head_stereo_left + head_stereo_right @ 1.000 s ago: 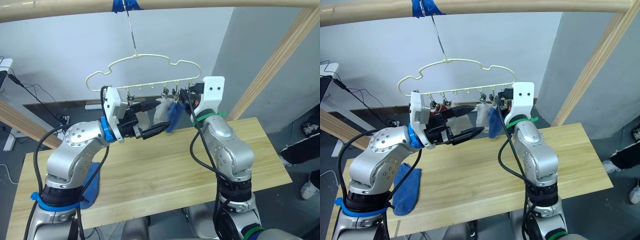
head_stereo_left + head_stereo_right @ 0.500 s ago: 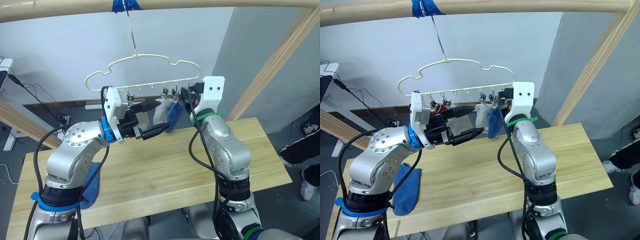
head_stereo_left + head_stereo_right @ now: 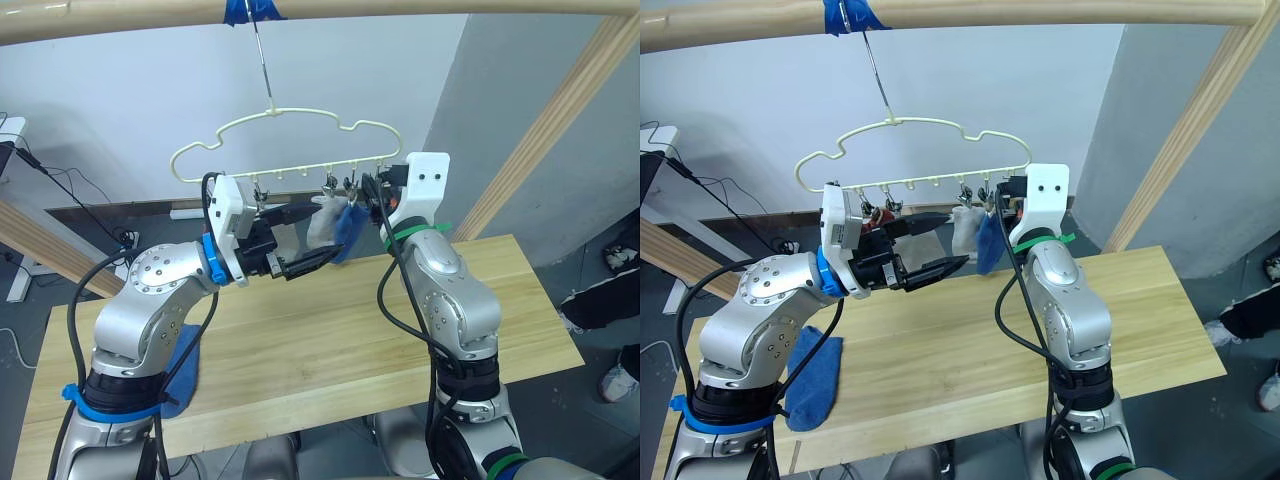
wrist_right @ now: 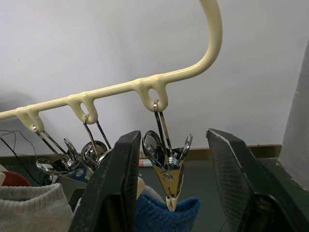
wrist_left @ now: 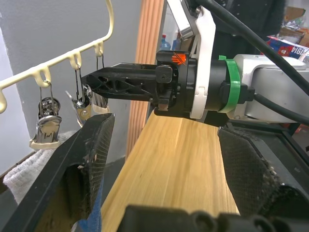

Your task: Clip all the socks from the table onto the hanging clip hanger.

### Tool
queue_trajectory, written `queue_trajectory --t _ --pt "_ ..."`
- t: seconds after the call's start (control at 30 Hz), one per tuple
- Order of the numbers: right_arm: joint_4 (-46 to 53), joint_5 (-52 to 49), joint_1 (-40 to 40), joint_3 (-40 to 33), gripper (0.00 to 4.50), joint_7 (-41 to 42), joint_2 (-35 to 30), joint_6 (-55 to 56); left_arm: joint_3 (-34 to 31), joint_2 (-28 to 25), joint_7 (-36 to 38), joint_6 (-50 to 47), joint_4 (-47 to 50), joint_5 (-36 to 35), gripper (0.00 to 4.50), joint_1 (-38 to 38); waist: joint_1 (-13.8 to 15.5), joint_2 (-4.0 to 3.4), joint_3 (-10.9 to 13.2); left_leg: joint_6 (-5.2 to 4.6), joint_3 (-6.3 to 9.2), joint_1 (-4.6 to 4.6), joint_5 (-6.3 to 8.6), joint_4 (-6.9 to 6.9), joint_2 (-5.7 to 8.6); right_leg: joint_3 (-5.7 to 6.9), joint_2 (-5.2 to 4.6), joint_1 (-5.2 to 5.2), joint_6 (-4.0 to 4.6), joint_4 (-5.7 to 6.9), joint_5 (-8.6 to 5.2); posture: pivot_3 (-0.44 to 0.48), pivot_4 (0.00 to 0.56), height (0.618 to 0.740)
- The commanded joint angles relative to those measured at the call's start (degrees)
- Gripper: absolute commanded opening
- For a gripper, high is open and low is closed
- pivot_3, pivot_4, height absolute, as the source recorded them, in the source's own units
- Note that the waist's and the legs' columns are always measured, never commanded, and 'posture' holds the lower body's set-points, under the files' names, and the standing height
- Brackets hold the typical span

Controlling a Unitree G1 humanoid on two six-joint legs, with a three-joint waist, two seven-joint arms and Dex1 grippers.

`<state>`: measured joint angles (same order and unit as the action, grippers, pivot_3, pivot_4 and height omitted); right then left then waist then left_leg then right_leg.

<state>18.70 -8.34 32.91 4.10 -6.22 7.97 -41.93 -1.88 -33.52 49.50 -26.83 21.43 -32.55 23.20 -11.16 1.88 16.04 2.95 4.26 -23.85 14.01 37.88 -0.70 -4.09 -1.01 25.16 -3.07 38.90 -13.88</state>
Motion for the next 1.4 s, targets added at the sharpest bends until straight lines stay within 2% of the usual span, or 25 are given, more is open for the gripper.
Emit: queue_trajectory --t 0.03,0.13,0.17,0.43,0.5,0.53,0.6,0.63,0.8,0.93,1.13,1.4 --pt "1.4 -1.3 1.3 0.8 0.9 0.0 3.1 1.3 0.0 0.2 0.3 1.3 0.7 0.1 3.78 -0.1 0.0 0.0 0.0 0.0 0.0 0.0 0.0 0.0 0.0 0.0 0.0 0.0 0.0 0.0 0.0 -0.229 0.237 0.74" --pt "1.5 -1.4 1.3 0.9 0.09 0.2 3.0 1.3 0.0 0.1 0.3 1.5 1.0 0.3 3.78 -0.8 0.0 0.0 0.0 0.0 0.0 0.0 0.0 0.0 0.0 0.0 0.0 0.0 0.0 0.0 0.0 -0.229 0.237 0.74" --pt "1.6 -1.4 1.3 1.0 0.01 0.3 2.9 1.3 -0.1 0.1 0.1 1.6 1.2 0.4 3.78 -1.2 0.0 0.0 0.0 0.0 0.0 0.0 0.0 0.0 0.0 0.0 0.0 0.0 0.0 0.0 0.0 -0.229 0.236 0.74" --pt "1.8 -1.6 1.2 1.2 0.01 0.7 2.3 1.3 -1.0 0.8 -3.8 1.7 3.3 1.1 3.78 -5.4 0.0 0.0 0.0 0.0 0.01 0.0 0.0 0.0 -0.01 0.0 0.0 0.0 0.0 0.0 0.0 -0.228 0.238 0.74" --pt "1.7 -1.6 1.2 1.3 0.01 0.9 2.1 1.3 -1.8 2.2 -8.9 3.7 3.4 4.9 3.78 -9.5 -0.1 -0.01 0.0 0.0 -0.01 0.01 0.0 -0.01 -0.01 -0.03 -0.01 0.0 0.0 -0.01 0.0 -0.225 0.239 0.74" --pt "1.5 -1.6 1.3 1.3 0.01 1.0 2.0 1.4 -3.3 4.2 -14.2 4.6 2.7 8.0 3.78 -12.8 -0.2 -0.01 0.0 0.0 -0.04 0.04 0.0 -0.01 -0.01 -0.06 -0.02 0.0 0.0 0.0 0.0 -0.225 0.239 0.74" --pt "1.3 -1.5 1.5 1.2 0.0 1.2 2.0 1.4 -5.5 7.0 -20.5 5.9 1.4 11.5 4.37 -17.4 -0.1 -0.01 0.0 -0.01 -0.02 0.04 0.01 -0.03 -0.03 -0.05 -0.03 0.01 0.01 0.01 0.0 -0.219 0.242 0.74" --pt "1.2 -1.5 1.6 1.2 0.0 1.3 1.9 1.5 -7.1 8.3 -23.0 7.6 0.3 13.1 4.48 -20.0 0.0 -0.01 0.0 0.0 0.02 0.01 0.01 -0.03 -0.03 -0.01 -0.03 0.04 0.01 0.03 0.01 -0.219 0.242 0.74" --pt "1.0 -1.6 1.8 1.1 0.0 1.6 1.7 1.1 -14.5 13.1 -31.6 9.6 -4.4 15.4 4.48 -27.2 0.1 0.0 0.0 0.0 0.04 0.0 0.0 0.01 -0.03 0.0 -0.05 0.04 0.01 0.03 0.01 -0.207 0.248 0.74" --pt "1.0 -1.7 1.9 1.2 0.0 2.0 1.5 0.6 -23.7 16.1 -40.1 8.0 -11.9 14.3 4.48 -28.9 0.2 0.0 0.0 -0.01 0.02 0.01 0.0 0.06 -0.01 0.0 -0.04 0.02 0.0 0.03 0.0 -0.2 0.256 0.74" --pt "1.5 -1.6 1.8 1.3 0.0 2.8 1.3 -0.2 -29.4 18.8 -42.6 3.3 -16.8 9.4 4.48 -30.6 0.4 0.0 0.0 0.0 0.03 -0.01 0.0 0.03 -0.02 0.04 -0.04 0.02 0.0 0.01 0.0 -0.206 0.261 0.74" --pt "2.1 -1.6 1.6 1.5 0.0 3.0 1.3 -1.0 -26.9 17.1 -42.7 -3.0 -20.6 10.4 4.48 -32.0 0.2 0.01 0.0 0.0 0.05 0.01 0.0 0.02 -0.03 0.05 -0.03 0.02 0.0 0.01 -0.01 -0.206 0.265 0.74"
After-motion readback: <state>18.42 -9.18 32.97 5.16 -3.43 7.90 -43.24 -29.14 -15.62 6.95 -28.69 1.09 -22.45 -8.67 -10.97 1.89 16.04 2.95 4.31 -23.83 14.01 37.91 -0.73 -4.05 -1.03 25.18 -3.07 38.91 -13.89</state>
